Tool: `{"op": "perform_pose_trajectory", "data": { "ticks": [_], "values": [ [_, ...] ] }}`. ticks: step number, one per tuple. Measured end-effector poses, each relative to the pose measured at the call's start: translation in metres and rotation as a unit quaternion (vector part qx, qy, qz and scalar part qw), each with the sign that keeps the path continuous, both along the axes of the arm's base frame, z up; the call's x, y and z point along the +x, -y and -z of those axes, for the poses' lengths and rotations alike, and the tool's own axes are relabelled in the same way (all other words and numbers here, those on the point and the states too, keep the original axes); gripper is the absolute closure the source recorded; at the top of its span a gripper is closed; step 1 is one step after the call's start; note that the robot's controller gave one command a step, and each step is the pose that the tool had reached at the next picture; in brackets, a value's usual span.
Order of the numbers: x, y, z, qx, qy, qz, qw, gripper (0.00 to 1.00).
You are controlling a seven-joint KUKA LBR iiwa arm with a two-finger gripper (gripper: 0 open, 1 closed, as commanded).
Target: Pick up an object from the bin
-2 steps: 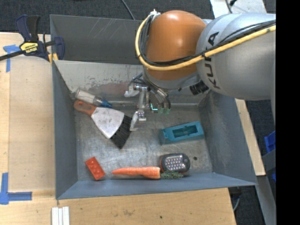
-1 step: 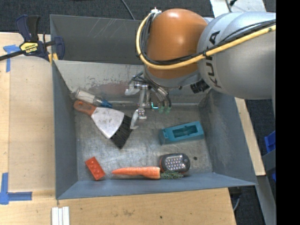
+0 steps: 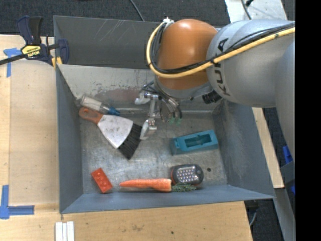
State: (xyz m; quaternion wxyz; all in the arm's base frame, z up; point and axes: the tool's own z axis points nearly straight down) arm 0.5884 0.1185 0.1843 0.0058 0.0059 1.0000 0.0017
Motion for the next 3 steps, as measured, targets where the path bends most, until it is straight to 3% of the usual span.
{"op": "perform_pose_trajectory", "data": {
  "ticks": [1,2,3],
  "values": [
    [0.000,0.008,0.055,-0.001,-0.0024,0.005,1.0000,0.00],
    [0.008,-0.001,0.104,-0.001,-0.0046,0.005,1.0000,0.00],
    [0.006,0.001,0.096,-0.001,-0.0029,0.006,1.0000,1.00]
  ]
}}
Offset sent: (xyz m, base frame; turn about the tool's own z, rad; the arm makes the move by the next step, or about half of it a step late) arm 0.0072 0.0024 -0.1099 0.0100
